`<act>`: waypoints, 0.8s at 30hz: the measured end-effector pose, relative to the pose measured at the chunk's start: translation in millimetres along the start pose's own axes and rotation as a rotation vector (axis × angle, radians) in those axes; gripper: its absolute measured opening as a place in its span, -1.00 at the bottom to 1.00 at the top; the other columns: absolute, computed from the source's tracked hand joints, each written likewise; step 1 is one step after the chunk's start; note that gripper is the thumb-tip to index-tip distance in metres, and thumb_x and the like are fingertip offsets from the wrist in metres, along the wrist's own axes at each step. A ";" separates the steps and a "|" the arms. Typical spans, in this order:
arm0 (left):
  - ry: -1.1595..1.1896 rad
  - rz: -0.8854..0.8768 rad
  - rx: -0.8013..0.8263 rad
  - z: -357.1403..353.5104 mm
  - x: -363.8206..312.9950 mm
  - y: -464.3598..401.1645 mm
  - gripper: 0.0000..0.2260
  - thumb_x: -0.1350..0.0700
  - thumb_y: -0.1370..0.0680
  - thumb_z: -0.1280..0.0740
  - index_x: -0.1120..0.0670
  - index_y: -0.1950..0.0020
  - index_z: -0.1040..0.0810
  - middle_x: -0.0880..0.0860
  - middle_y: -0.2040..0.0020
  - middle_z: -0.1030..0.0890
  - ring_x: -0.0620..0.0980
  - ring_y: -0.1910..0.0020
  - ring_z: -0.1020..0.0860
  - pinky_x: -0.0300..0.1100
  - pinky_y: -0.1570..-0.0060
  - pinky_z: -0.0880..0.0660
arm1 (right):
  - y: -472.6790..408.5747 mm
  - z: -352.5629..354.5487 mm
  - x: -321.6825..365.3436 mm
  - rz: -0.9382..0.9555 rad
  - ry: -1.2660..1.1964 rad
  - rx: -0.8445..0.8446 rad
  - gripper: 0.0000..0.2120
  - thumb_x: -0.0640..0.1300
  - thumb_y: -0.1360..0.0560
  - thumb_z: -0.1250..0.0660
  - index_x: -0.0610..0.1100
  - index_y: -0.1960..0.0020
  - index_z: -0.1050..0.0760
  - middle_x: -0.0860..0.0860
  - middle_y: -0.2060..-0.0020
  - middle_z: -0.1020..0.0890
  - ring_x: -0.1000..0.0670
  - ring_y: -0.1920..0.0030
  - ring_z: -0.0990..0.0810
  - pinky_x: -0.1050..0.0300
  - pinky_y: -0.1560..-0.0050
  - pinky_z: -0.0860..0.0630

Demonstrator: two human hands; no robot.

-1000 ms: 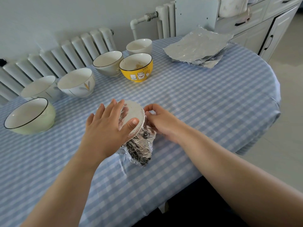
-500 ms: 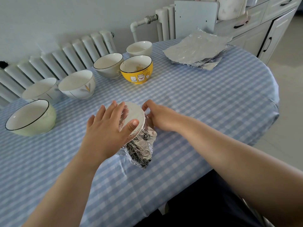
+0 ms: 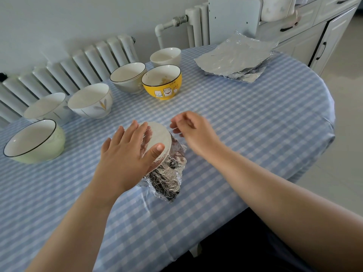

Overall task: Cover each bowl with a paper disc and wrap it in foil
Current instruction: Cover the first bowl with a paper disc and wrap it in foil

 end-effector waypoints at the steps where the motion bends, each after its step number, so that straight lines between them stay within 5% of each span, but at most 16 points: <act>1: 0.002 0.000 -0.005 0.7 0.3 0.1 -0.08 -0.53 -0.31 0.30 -0.15 -0.60 -0.04 -0.07 -0.63 -0.01 0.04 -0.60 0.06 0.10 -0.50 0.06 | 5.8 -4.7 3.6 -0.010 0.018 0.028 -0.73 0.08 -0.65 -0.16 -0.02 0.03 -0.56 0.11 0.15 -0.67 0.10 0.10 -0.65 0.09 0.02 -0.57; 4: 0.003 -0.002 -0.021 1.7 -0.2 0.7 -0.09 -0.53 -0.32 0.28 -0.14 -0.59 -0.06 -0.07 -0.62 -0.03 0.05 -0.60 0.04 0.10 -0.50 0.04 | 19.1 -11.8 1.2 -0.065 0.042 0.036 -0.67 0.12 -0.63 -0.20 -0.08 0.10 -0.57 0.14 0.37 -0.60 0.27 0.37 -0.52 0.34 0.30 -0.41; 8: 0.003 -0.002 -0.023 2.2 -1.3 1.1 -0.08 -0.53 -0.32 0.29 -0.14 -0.59 -0.06 -0.07 -0.62 -0.03 0.04 -0.60 0.04 0.08 -0.49 0.04 | 24.9 -11.1 -3.0 -0.123 0.027 -0.010 -0.63 0.15 -0.62 -0.20 -0.08 0.21 -0.49 0.13 0.48 -0.50 0.26 0.56 -0.42 0.38 0.47 -0.29; 24: 0.000 -0.010 -0.041 1.1 -0.3 0.1 -0.06 -0.55 -0.31 0.30 -0.13 -0.59 -0.08 -0.07 -0.62 -0.07 0.06 -0.59 0.01 0.08 -0.49 0.02 | 28.1 -19.1 -16.5 -0.192 0.026 0.004 -0.72 0.05 -0.64 -0.21 -0.08 0.18 -0.41 0.06 0.53 -0.53 0.19 0.56 -0.47 0.17 0.32 -0.43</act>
Point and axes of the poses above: each hand's wrist, its own y-axis away from the middle knuckle, its own z-axis out of the back of the hand, x = y × z, the point moved 9 cm from there along -y, towards the middle knuckle
